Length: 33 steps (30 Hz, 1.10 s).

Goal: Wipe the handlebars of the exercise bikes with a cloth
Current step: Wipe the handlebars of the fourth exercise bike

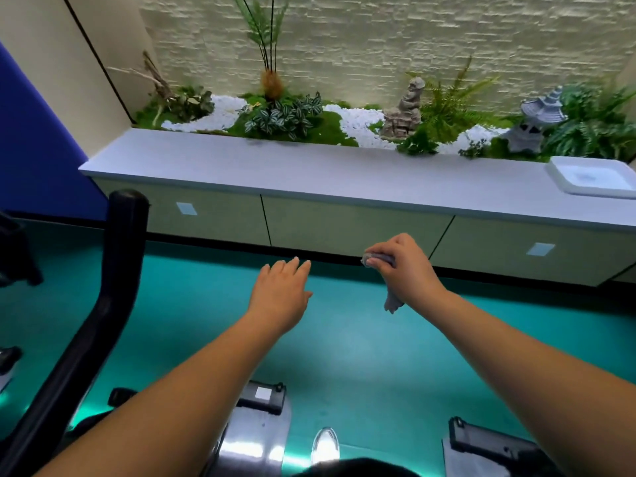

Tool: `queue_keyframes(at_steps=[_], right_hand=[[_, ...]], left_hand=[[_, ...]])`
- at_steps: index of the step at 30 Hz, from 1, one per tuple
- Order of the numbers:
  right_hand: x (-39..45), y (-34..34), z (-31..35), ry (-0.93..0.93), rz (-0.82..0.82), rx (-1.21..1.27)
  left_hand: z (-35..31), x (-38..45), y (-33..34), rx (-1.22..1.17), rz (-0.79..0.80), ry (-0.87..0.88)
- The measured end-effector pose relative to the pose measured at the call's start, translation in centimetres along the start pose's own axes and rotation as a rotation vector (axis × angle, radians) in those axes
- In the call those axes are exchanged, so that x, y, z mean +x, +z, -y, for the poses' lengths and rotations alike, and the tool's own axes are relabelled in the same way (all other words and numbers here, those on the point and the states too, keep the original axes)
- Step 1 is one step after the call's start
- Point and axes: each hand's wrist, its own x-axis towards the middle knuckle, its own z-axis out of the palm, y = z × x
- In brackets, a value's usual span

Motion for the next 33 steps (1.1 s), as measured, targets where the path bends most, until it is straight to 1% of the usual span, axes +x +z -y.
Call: queue_keyframes(at_steps=[4, 7, 11, 12, 15, 18, 24, 26, 30, 33], right_hand=[[3.7, 0.4, -0.3, -0.039, 0.051, 0.021], [6.2, 1.0, -0.7, 0.020, 0.074, 0.066], [10.6, 1.7, -0.8, 0.078, 0.230, 0.002], [11.9, 1.9, -0.8, 0.074, 0.235, 0.015], [15.6, 2.3, -0.7, -0.020, 0.202, 0.067], [20.1, 3.2, -1.5, -0.098, 0.226, 0.063], [28.7, 4.6, -3.0, -0.202, 0.337, 0.024], [31.2, 5.3, -3.2, -0.251, 0.379, 0.029], [35.8, 8.0, -2.8, -0.350, 0.426, 0.037], [38.2, 10.2, -1.5, -0.406, 0.476, 0.027]], left_hand=[[0.6, 3.2, 0.9, -0.004, 0.023, 0.002], [1.5, 5.2, 1.1, 0.025, 0.030, -0.002], [3.0, 7.7, 1.9, 0.058, 0.062, -0.066], [3.4, 8.3, 2.4, 0.069, 0.077, -0.079], [4.8, 10.6, 3.4, 0.040, 0.104, -0.152], [6.0, 13.7, 3.4, -0.016, 0.115, -0.210], [6.3, 18.8, 3.4, 0.016, 0.166, -0.338], [6.4, 20.0, 3.1, 0.003, 0.154, -0.391], [7.2, 21.2, 2.6, -0.026, 0.128, -0.490], [8.5, 21.4, 2.8, -0.040, 0.158, -0.553]])
